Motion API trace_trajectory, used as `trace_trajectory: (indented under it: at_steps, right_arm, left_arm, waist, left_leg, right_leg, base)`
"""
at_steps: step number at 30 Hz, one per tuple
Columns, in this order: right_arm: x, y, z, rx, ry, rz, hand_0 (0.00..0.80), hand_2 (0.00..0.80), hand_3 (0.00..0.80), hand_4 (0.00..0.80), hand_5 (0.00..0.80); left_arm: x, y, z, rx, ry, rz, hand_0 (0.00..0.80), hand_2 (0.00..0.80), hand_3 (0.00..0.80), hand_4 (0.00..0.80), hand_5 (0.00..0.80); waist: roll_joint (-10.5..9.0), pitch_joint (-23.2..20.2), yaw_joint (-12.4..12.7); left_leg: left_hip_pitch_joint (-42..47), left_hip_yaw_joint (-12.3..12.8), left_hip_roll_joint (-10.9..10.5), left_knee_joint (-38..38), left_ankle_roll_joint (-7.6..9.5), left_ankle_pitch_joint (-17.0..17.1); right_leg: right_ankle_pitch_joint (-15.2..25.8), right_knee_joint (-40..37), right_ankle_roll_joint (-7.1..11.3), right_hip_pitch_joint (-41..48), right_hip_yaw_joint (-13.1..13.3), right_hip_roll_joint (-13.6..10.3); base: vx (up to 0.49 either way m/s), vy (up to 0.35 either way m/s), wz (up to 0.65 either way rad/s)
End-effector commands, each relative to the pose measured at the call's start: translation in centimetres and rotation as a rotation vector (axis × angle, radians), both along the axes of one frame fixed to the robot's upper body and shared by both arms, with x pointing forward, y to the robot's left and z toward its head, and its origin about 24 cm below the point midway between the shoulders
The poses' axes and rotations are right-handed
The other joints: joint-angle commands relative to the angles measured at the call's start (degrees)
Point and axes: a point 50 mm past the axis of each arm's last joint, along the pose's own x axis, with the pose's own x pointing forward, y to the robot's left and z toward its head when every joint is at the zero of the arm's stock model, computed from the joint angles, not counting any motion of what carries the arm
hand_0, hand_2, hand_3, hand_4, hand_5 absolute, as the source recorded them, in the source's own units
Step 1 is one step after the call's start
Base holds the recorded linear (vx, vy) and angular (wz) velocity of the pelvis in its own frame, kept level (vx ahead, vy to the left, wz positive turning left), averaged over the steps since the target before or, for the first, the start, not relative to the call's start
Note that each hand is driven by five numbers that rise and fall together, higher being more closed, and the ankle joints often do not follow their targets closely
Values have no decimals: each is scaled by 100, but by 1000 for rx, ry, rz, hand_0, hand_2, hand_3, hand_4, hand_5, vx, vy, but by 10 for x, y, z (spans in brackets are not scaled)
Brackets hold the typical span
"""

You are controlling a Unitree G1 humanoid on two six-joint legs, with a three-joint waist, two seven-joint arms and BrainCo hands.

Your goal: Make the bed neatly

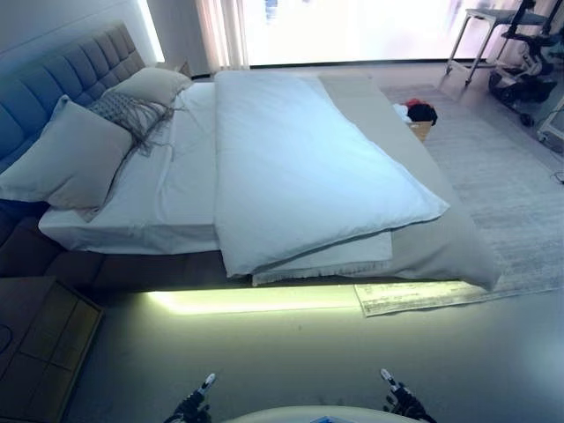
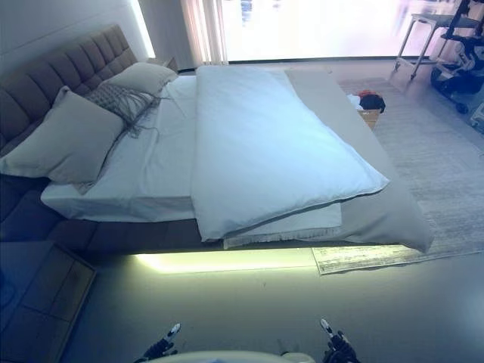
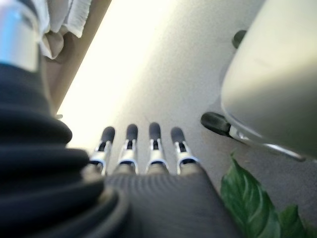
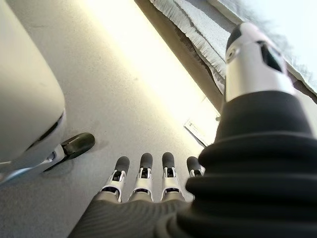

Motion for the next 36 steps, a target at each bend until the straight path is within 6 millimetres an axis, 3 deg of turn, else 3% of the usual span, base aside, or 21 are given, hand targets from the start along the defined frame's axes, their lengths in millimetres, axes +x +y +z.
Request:
trace_trajectory:
  at_steps: [1, 6, 15, 26, 36]
  right_arm:
    - [28, 5, 3, -22, -39, 24, 0, 0, 0, 0, 0]
    - [27, 5, 3, 4, -39, 34, 0, 0, 0, 0, 0]
    - [20, 24, -2, 225, -54, 69, 0, 0, 0, 0, 0]
    - [27, 28, -1, 234, -37, 122, 0, 0, 0, 0, 0]
    - [31, 31, -1, 226, -24, 100, 0, 0, 0, 0, 0]
  left_arm:
    - [22, -6, 2, 15, -20, -85, 0, 0, 0, 0, 0]
    - [21, -7, 1, -17, -21, -94, 0, 0, 0, 0, 0]
    - [22, -8, 1, 6, -8, -140, 0, 0, 0, 0, 0]
    - [27, -11, 2, 58, -3, -217, 0, 0, 0, 0, 0]
    - [29, -8, 3, 74, 7, -188, 0, 0, 0, 0, 0]
  waist:
    - [-328, 139, 126]
    - [-330, 143, 119]
    - [-339, 157, 99]
    - [-322, 193, 101]
    - [-342, 224, 72]
  left_leg:
    - [-188, -5, -549, -2, 405, -6]
    - [-191, -4, -553, -2, 410, -13]
    - [-179, 31, -539, -2, 408, -13]
    - [-149, 53, -561, -2, 430, -10]
    - [-72, 83, -544, -2, 453, -22]
  right_leg:
    - [-20, 23, 341, 206, 74, -118]
    - [-22, 21, 342, 203, 77, -119]
    - [-25, 40, 340, 192, 78, -120]
    - [-41, 59, 320, 216, 88, -106]
    - [-97, 135, 280, 271, 110, -57]
  base:
    - [0, 0, 0]
    - [0, 0, 0]
    - [0, 0, 0]
    - [0, 0, 0]
    - [15, -21, -1]
